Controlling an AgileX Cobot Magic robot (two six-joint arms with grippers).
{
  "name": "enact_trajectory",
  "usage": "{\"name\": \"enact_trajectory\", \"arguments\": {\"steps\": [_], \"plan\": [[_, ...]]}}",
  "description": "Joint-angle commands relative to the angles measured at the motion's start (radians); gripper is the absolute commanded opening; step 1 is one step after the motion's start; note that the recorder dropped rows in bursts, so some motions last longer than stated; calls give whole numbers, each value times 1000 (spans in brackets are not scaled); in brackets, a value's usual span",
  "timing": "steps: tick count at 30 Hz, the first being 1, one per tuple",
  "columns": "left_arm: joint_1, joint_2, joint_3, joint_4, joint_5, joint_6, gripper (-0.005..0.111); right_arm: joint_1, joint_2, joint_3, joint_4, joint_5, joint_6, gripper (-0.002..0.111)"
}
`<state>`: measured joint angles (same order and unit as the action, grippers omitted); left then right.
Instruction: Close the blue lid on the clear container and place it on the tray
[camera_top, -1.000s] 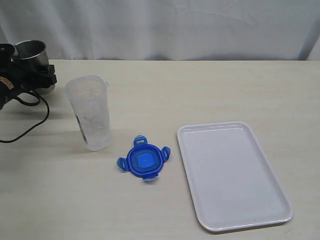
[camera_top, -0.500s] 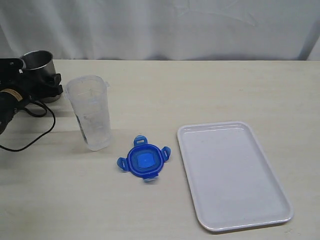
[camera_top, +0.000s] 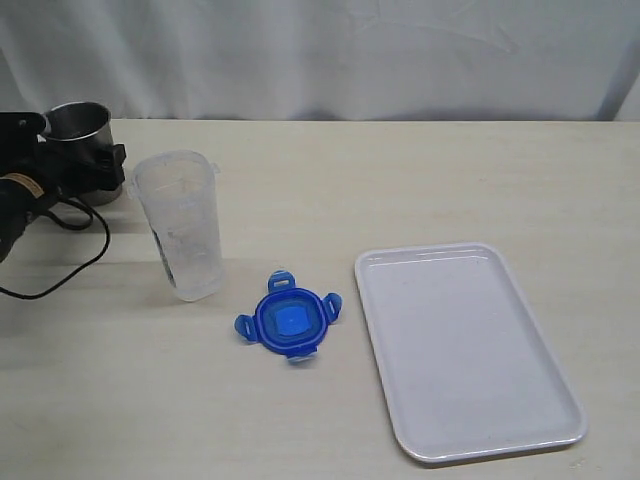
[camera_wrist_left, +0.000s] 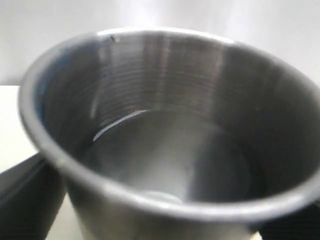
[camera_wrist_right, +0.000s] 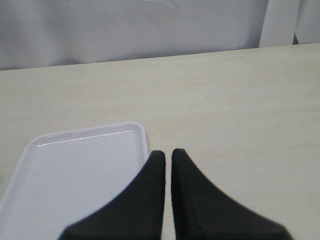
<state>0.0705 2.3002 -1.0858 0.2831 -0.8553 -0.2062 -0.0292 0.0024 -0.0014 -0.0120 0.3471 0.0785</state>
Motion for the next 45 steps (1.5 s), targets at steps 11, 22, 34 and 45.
{"name": "enact_trajectory", "arguments": {"steps": [11, 22, 34, 45], "plan": [[1, -57, 65, 17, 27, 0, 92, -4, -2, 1, -1, -7, 1, 5], [6, -160, 217, 10, 29, 46, 92, -4, -2, 1, -1, -7, 1, 5], [53, -417, 399, 17, 302, -14, 68, -4, -2, 1, -1, -7, 1, 5], [-27, -654, 596, 670, 651, -898, 36, -4, -2, 1, -1, -7, 1, 5]]}}
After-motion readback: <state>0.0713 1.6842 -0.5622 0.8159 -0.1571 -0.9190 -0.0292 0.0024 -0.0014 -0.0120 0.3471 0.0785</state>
